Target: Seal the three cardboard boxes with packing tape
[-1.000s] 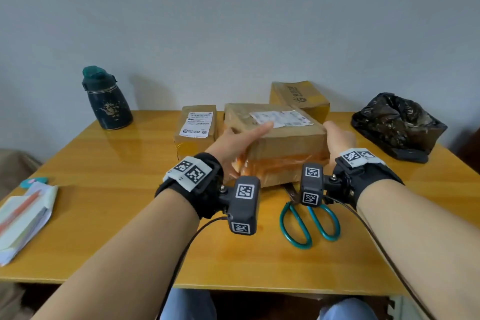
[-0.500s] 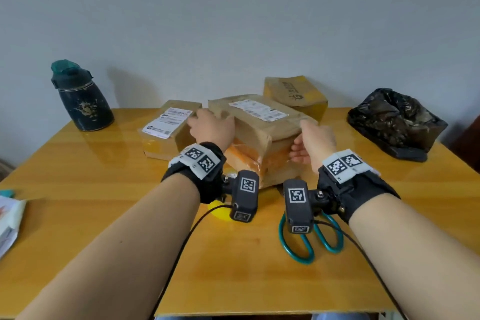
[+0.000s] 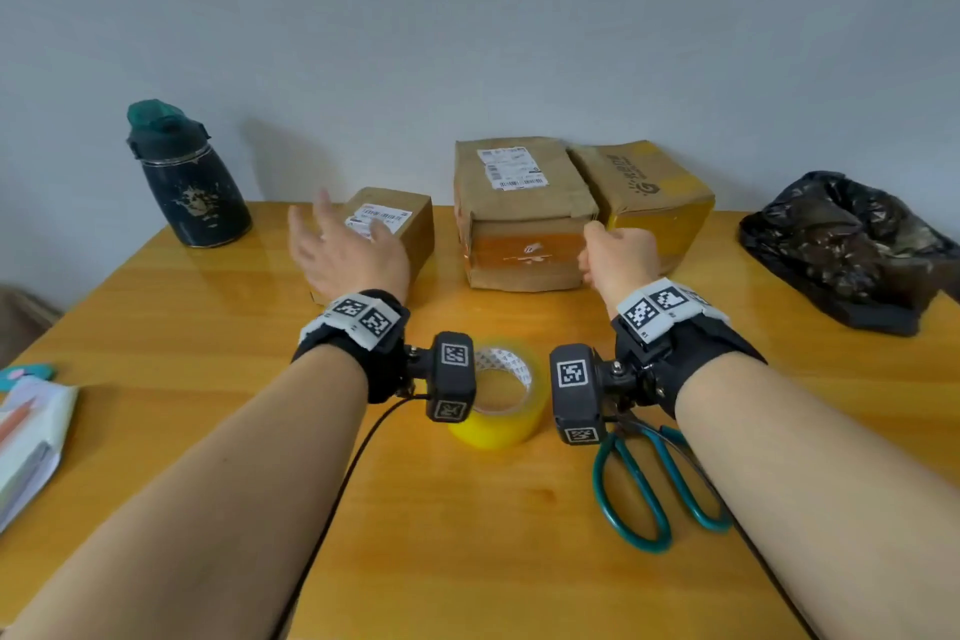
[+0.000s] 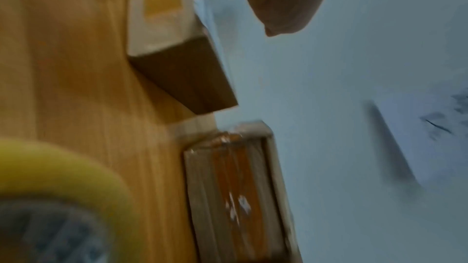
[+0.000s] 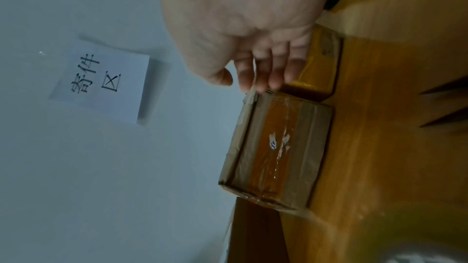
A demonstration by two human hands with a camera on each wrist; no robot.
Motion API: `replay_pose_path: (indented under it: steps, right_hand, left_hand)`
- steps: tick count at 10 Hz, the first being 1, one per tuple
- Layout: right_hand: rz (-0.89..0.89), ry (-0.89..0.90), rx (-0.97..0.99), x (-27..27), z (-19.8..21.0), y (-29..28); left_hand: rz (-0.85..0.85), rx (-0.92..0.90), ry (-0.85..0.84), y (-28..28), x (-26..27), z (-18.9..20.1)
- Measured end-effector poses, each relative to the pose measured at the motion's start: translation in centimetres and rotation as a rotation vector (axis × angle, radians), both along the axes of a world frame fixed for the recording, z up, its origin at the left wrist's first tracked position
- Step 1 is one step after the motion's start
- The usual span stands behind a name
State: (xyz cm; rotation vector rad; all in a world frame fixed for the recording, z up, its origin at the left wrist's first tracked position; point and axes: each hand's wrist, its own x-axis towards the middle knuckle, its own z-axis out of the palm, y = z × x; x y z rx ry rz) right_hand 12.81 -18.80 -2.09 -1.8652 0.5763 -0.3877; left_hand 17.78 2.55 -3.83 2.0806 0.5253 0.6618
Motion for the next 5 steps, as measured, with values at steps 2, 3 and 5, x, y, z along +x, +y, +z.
replay_pose_path:
  steps: [2,3,5]
  right_hand:
    - [-0.034,0.109,-0.045,1.3,-1.6,-0.5]
    - [0.12,0.063,0.082,2.1,-2.0,-0.5]
    - [0.194,0.091,0.17,2.3,-2.0,-1.3]
  left_hand:
    - [-0.183,-0.38,0.259,2.4,2.4,-3.1]
    - [-0.392,-0.435,0.289,0.7,2.7,-3.3]
    - [-0.57,-0.373,0.413,-2.0,2.0,-2.7]
